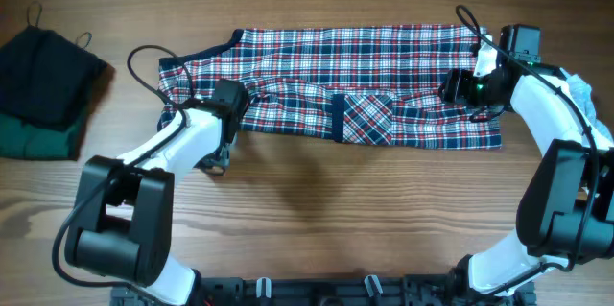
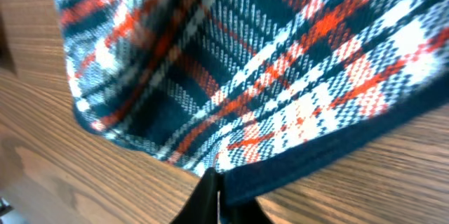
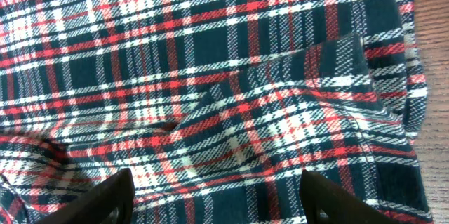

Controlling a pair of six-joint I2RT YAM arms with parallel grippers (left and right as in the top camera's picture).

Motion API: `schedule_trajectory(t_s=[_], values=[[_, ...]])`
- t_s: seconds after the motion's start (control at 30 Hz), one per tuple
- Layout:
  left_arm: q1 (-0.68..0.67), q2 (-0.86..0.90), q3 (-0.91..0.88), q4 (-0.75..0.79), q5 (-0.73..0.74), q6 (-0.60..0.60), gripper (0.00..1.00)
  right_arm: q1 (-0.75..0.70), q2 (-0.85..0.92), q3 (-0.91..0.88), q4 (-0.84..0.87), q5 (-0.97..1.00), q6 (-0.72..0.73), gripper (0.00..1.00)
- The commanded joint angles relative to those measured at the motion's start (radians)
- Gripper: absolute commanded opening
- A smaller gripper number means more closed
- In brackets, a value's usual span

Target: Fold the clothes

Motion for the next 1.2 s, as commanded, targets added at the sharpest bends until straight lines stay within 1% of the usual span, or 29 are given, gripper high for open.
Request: schedule_trajectory(t_s=[0.0, 0.1, 0.13, 0.17, 0.23, 0.3, 0.33, 0.4, 0.43, 0.47, 0.5, 0.53, 0.57, 0.6, 0.63, 0.7, 0.77, 0.83, 0.9, 0.97, 1.03, 1.1, 1.17], values=[[0.005, -0.01, 0.094, -0.009, -0.026, 0.107, 0.05, 0.01, -0.024, 0.006, 0.0, -0.02, 0.0, 0.76], [0.005, -0.01, 0.179, 0.021, -0.029, 0.251, 0.07, 0.01, -0.023, 0.006, 0.0, -0.02, 0.0, 0.76], [0.005, -0.01, 0.188, 0.049, -0.029, 0.311, 0.09, 0.01, -0.023, 0.006, 0.0, -0.02, 0.0, 0.76], [0.005, -0.01, 0.191, 0.08, -0.029, 0.391, 0.14, 0.01, -0.024, 0.006, 0.0, -0.02, 0.0, 0.76], [0.016, -0.01, 0.191, 0.127, -0.037, 0.503, 0.17, 0.01, -0.023, 0.006, -0.001, -0.02, 0.0, 0.76], [0.034, -0.01, 0.191, 0.152, -0.072, 0.529, 0.17, 0.01, -0.023, 0.006, -0.001, -0.02, 0.0, 0.76], [0.045, -0.01, 0.191, 0.151, -0.064, 0.549, 0.17, 0.01, -0.023, 0.006, -0.002, -0.02, 0.0, 0.76], [0.05, -0.01, 0.191, 0.112, -0.013, 0.547, 0.17, 0.01, -0.024, 0.006, -0.002, -0.02, 0.0, 0.76], [0.045, -0.01, 0.191, 0.062, 0.051, 0.544, 0.17, 0.01, -0.023, 0.006, -0.001, -0.02, 0.0, 0.76], [0.034, -0.01, 0.191, 0.034, 0.082, 0.524, 0.18, 0.01, -0.023, 0.006, -0.001, -0.019, 0.0, 0.76], [0.017, -0.011, 0.191, 0.006, 0.086, 0.478, 0.31, 0.01, -0.023, 0.006, -0.001, -0.018, 0.0, 0.76], [-0.003, -0.011, 0.191, -0.043, 0.095, 0.462, 0.4, 0.01, -0.023, 0.006, -0.001, -0.016, 0.0, 0.76], [-0.025, -0.011, 0.191, -0.106, 0.138, 0.46, 0.49, 0.01, -0.023, 0.006, -0.001, -0.016, 0.0, 0.76], [-0.04, -0.014, 0.191, -0.144, 0.18, 0.42, 0.57, 0.01, -0.023, 0.006, -0.001, -0.015, 0.0, 0.76], [-0.045, -0.014, 0.191, -0.19, 0.21, 0.344, 0.67, 0.01, -0.024, 0.006, -0.002, -0.013, 0.0, 0.76], [-0.018, -0.018, 0.191, -0.241, 0.275, 0.145, 0.84, 0.01, -0.023, 0.006, -0.005, -0.013, 0.0, 0.76], [0.05, -0.039, 0.191, -0.255, 0.402, -0.013, 0.84, 0.01, -0.023, 0.006, -0.005, -0.013, 0.0, 0.76], [0.136, -0.092, 0.191, -0.255, 0.476, -0.12, 0.85, 0.01, -0.023, 0.006, -0.006, -0.013, 0.0, 0.76], [0.216, -0.171, 0.19, -0.241, 0.488, -0.177, 0.85, 0.01, -0.023, 0.006, -0.006, -0.013, 0.0, 0.76], [0.271, -0.251, 0.177, -0.195, 0.509, -0.237, 0.86, 0.01, -0.023, 0.006, -0.005, -0.013, 0.0, 0.77], [0.3, -0.307, 0.114, -0.133, 0.521, -0.294, 0.86, 0.01, -0.023, 0.006, -0.005, -0.013, 0.0, 0.77], [0.307, -0.32, 0.027, -0.074, 0.546, -0.358, 0.86, 0.01, -0.023, 0.006, -0.005, -0.013, 0.0, 0.77], [0.318, -0.322, -0.089, 0.013, 0.568, -0.508, 0.86, 0.01, -0.023, 0.006, -0.006, -0.013, 0.0, 0.77]])
